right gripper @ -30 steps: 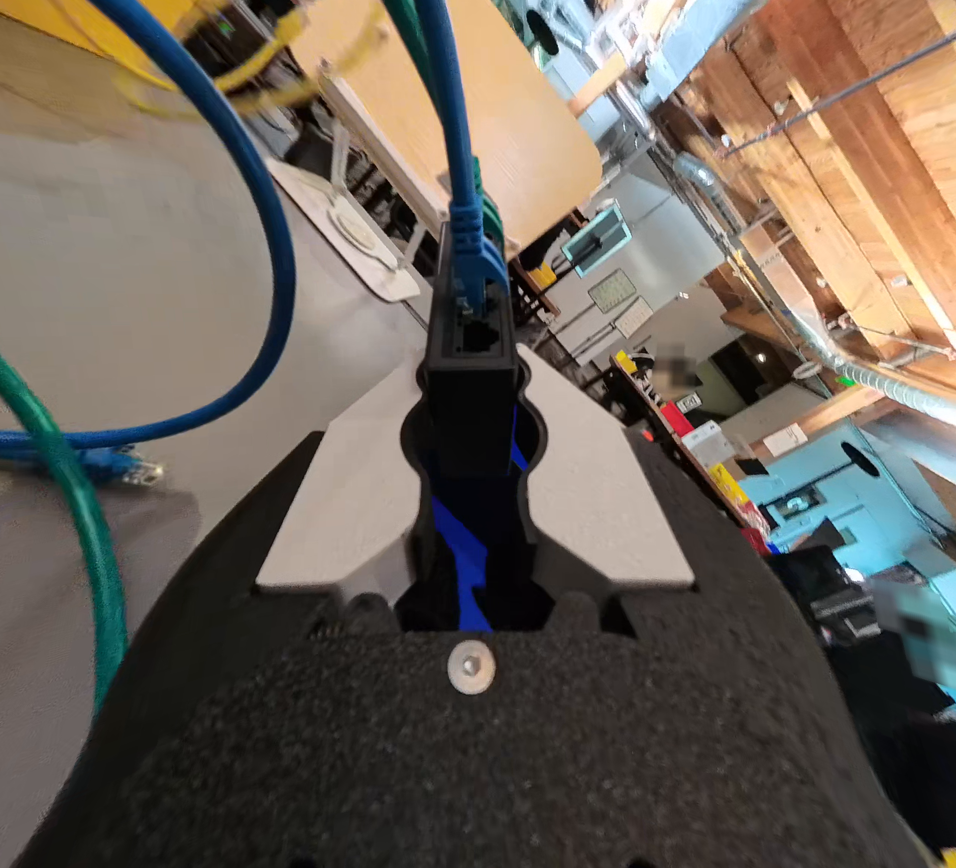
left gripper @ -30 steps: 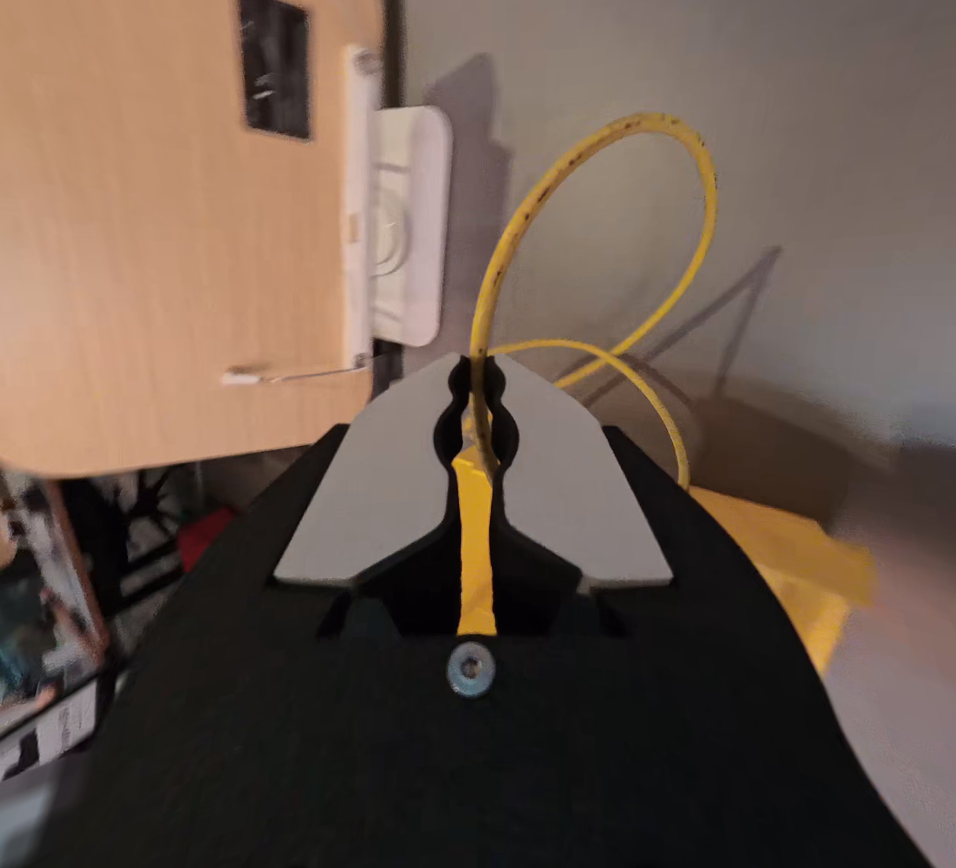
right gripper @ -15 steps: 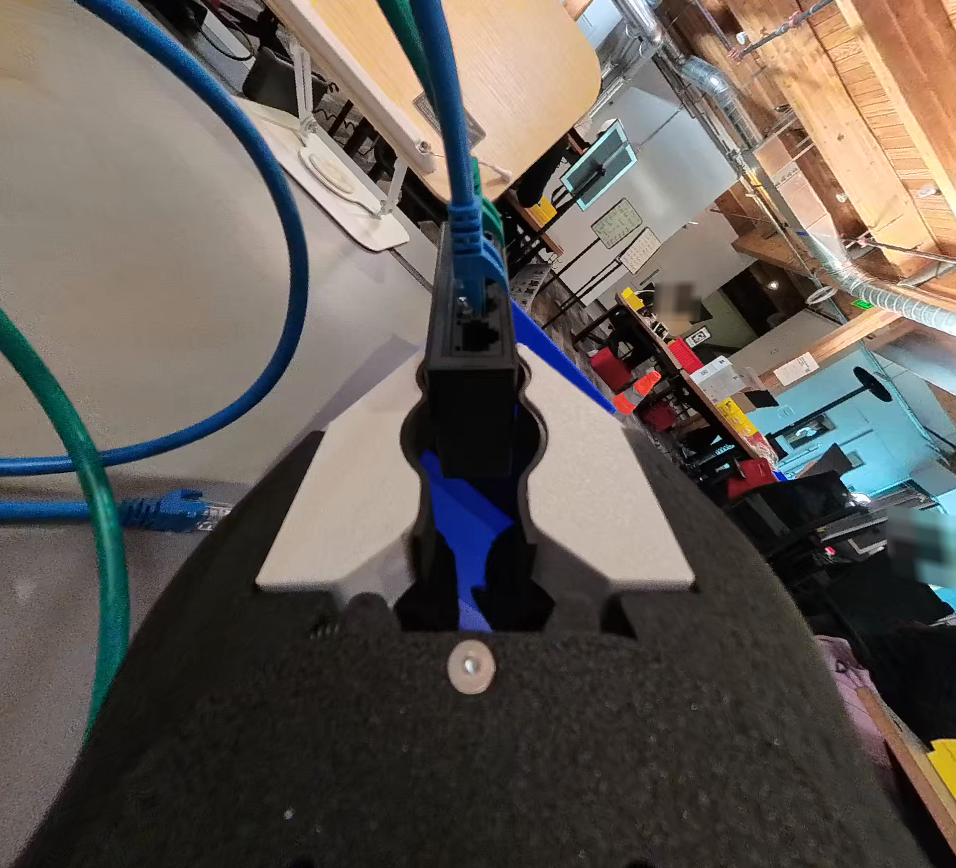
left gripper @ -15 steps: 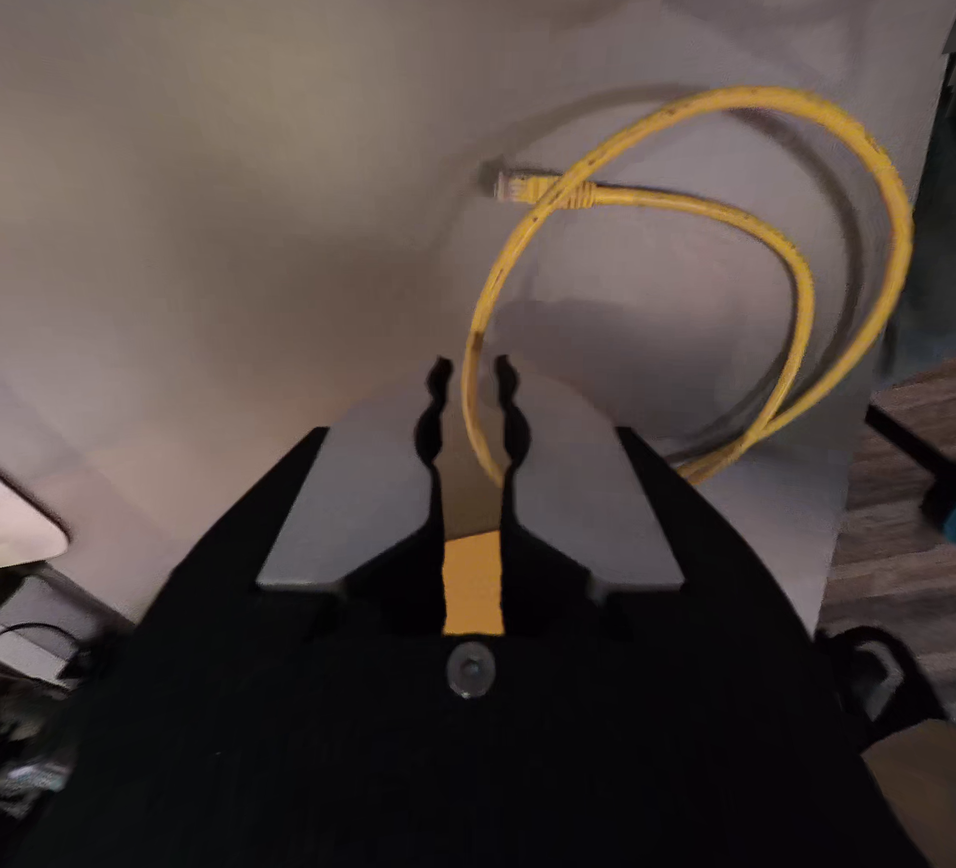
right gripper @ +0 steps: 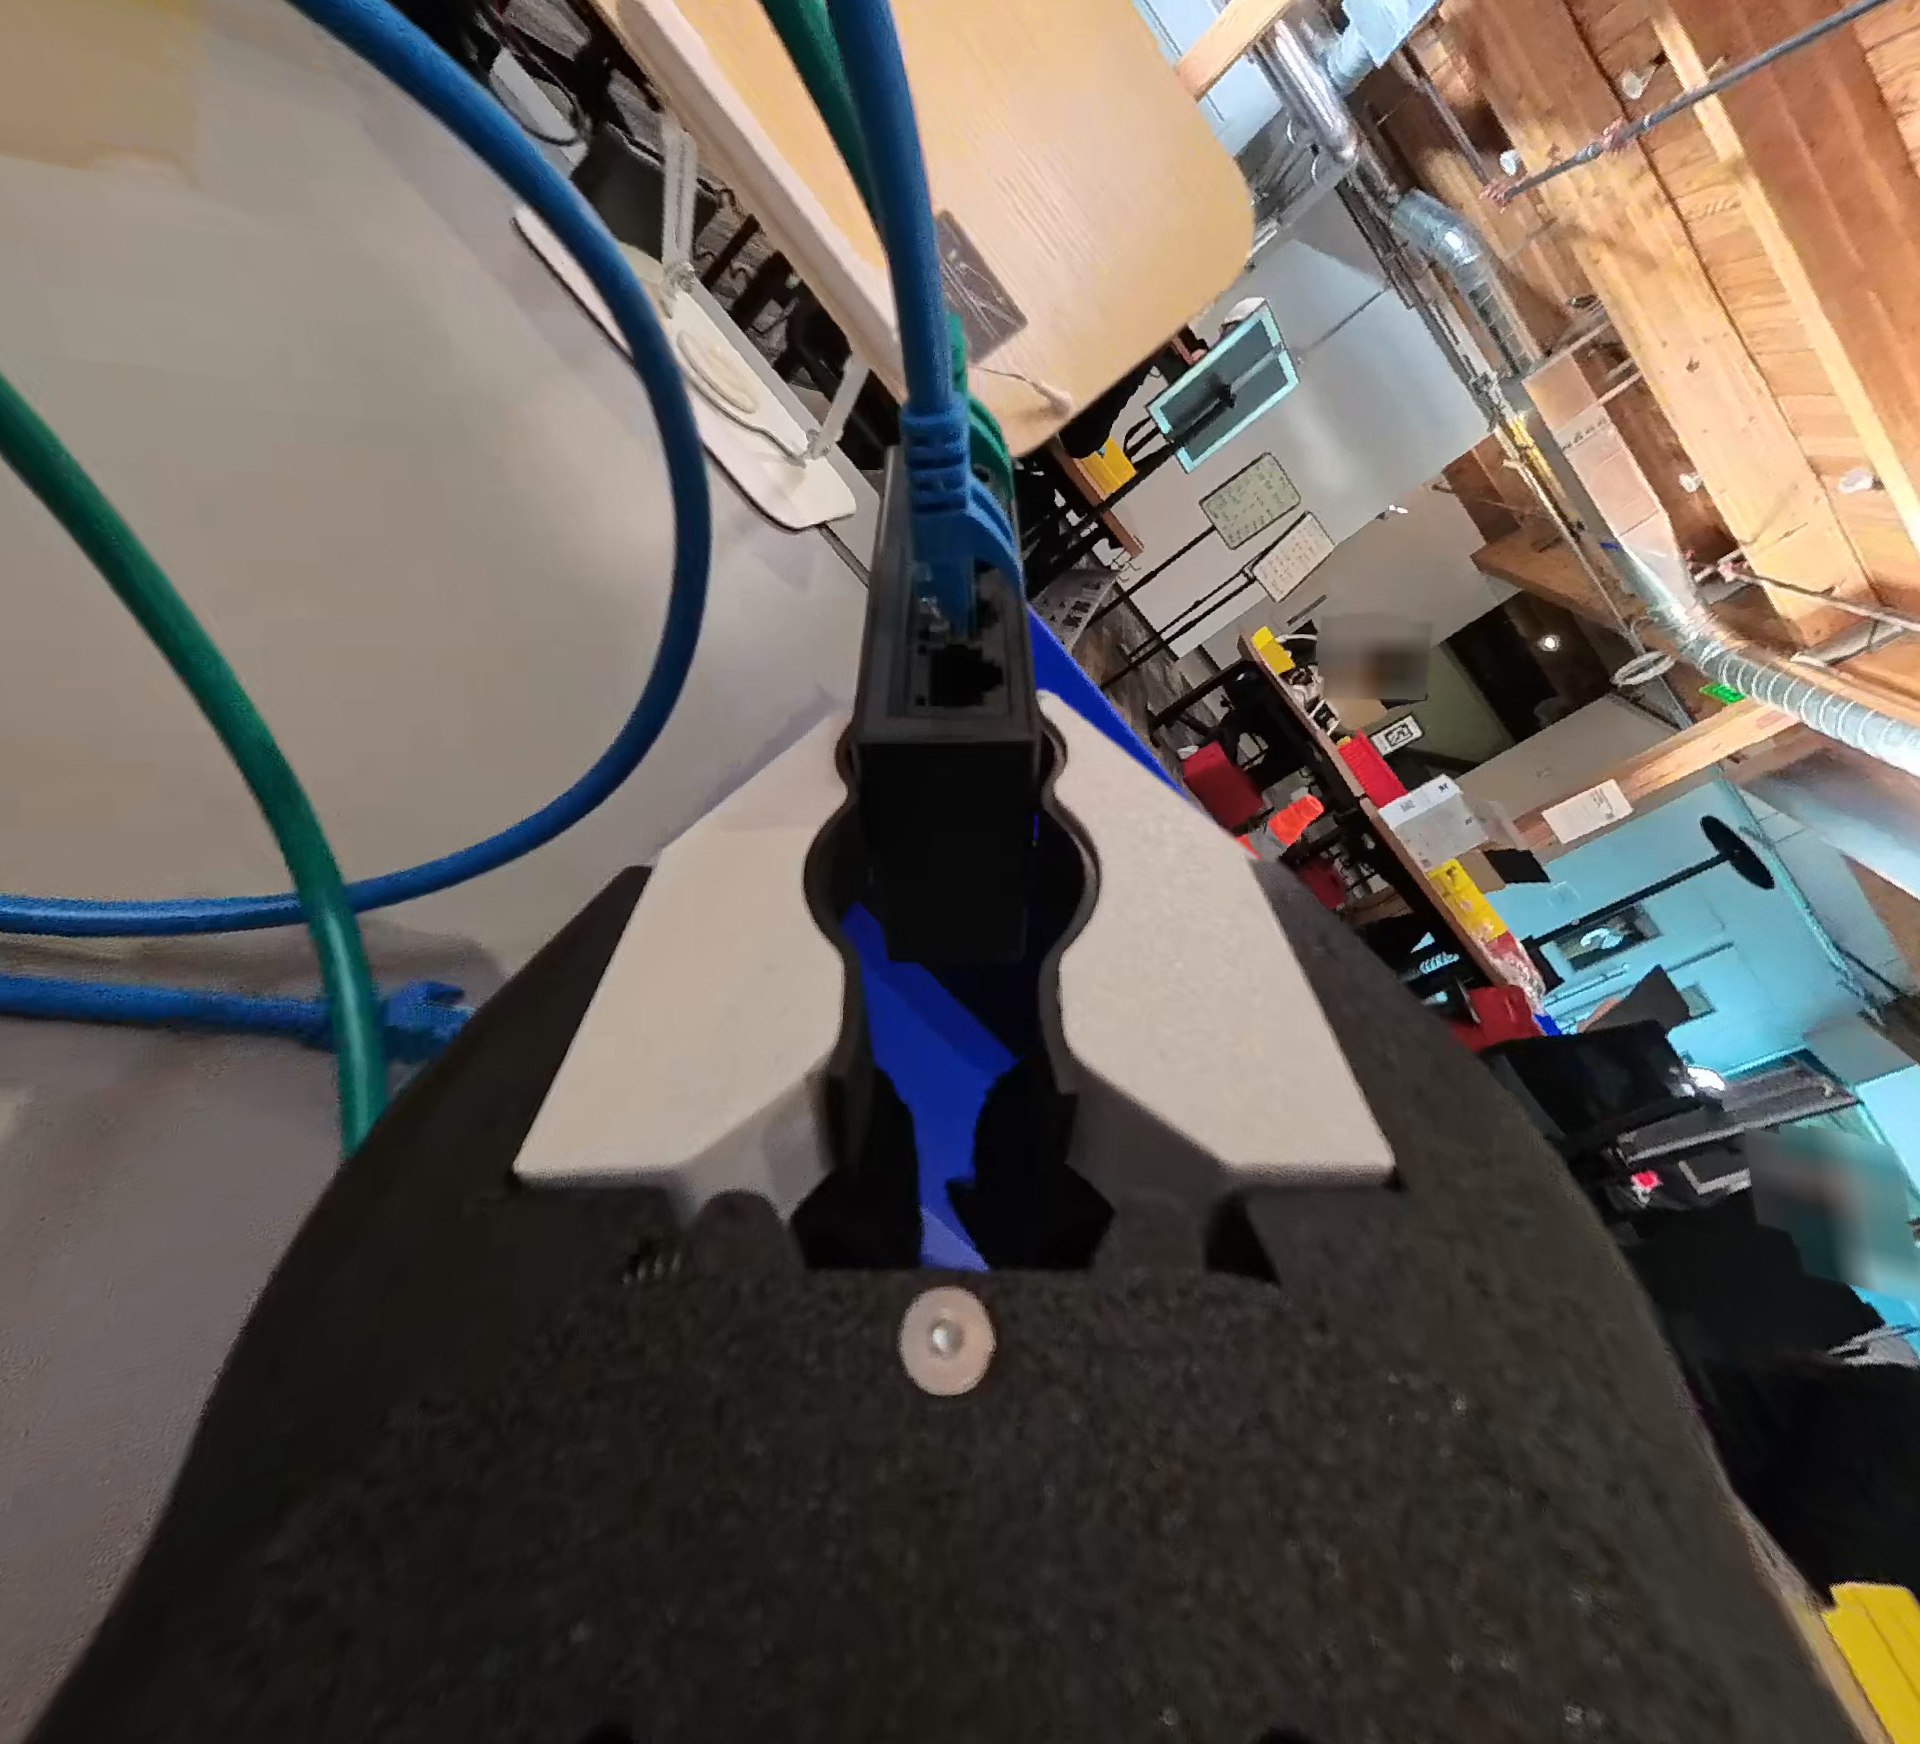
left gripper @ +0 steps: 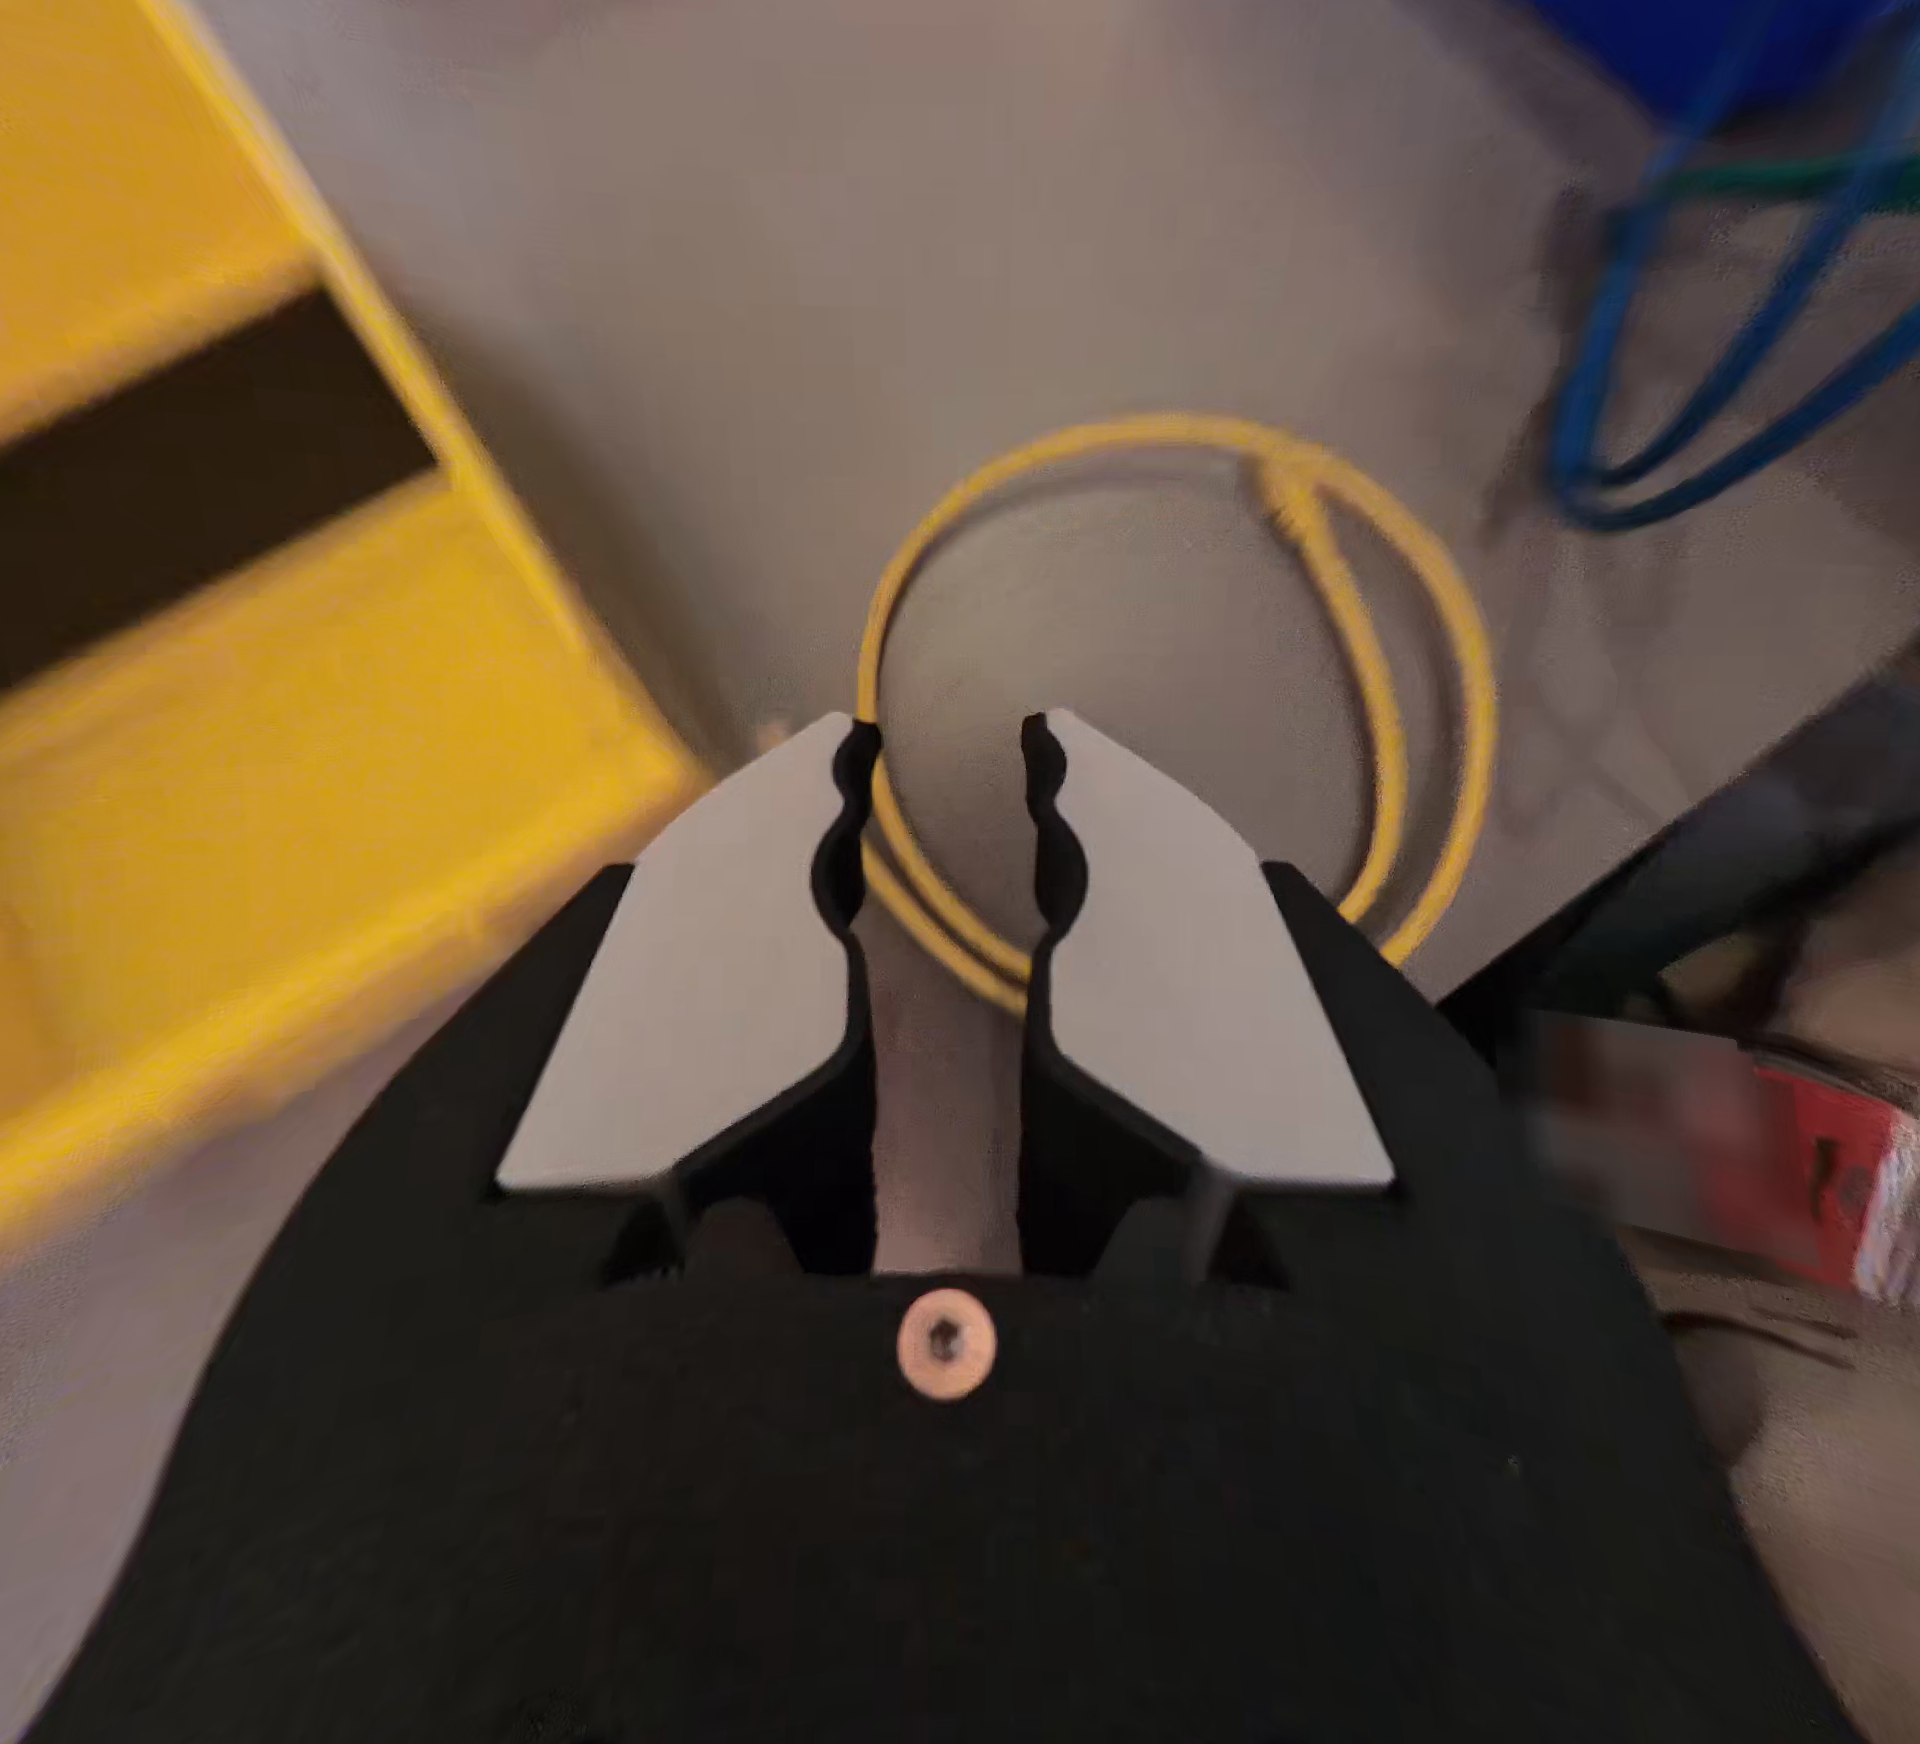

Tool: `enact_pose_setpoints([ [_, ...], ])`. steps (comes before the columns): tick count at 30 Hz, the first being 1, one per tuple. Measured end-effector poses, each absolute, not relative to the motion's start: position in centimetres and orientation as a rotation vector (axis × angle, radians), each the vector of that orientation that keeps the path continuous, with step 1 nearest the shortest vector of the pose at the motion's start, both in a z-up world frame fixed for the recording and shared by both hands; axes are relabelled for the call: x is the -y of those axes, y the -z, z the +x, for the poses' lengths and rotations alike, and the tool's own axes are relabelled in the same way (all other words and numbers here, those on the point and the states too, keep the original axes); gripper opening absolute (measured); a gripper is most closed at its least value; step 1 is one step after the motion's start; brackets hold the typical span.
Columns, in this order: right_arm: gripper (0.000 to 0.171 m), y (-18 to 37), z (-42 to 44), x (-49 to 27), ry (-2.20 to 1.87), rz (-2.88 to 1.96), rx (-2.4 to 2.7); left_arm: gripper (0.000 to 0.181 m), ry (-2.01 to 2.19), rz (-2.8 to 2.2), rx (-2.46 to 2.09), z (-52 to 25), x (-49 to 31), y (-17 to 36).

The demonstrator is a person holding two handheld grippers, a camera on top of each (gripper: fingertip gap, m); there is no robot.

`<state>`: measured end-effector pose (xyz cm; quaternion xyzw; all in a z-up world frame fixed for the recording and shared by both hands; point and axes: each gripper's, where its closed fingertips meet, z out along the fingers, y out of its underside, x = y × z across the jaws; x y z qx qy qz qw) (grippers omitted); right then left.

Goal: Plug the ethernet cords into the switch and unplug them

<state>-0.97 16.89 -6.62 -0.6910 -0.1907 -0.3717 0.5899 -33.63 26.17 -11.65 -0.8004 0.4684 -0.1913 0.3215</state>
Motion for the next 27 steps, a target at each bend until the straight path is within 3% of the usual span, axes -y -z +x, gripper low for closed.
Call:
enact_pose_setpoints([
  [3,0.027,7.0,-2.1,-17.8,0.853,-1.609,0.488,0.027,0.449,-2.274,-1.033,-36.6,-25.8,17.5],
  [5,0.027,7.1,-2.7,-18.3,0.845,-1.603,0.512,0.026,0.421,-2.291,-0.963,-37.2,-26.3,18.6],
  [12,0.027,7.1,-3.4,-18.7,0.844,-1.593,0.544,0.019,0.438,-2.32,-0.918,-36.2,-26.9,20.1],
  [16,0.026,7.4,-3.1,-18.4,0.839,-1.606,0.539,0.008,0.241,-2.202,-1.004,-35.7,-27.5,20.2],
  [27,0.026,7.6,-4.6,-20.0,0.925,-1.523,0.738,0.006,0.26,-2.05,-1.339,-33.7,-27.2,20.2],
])
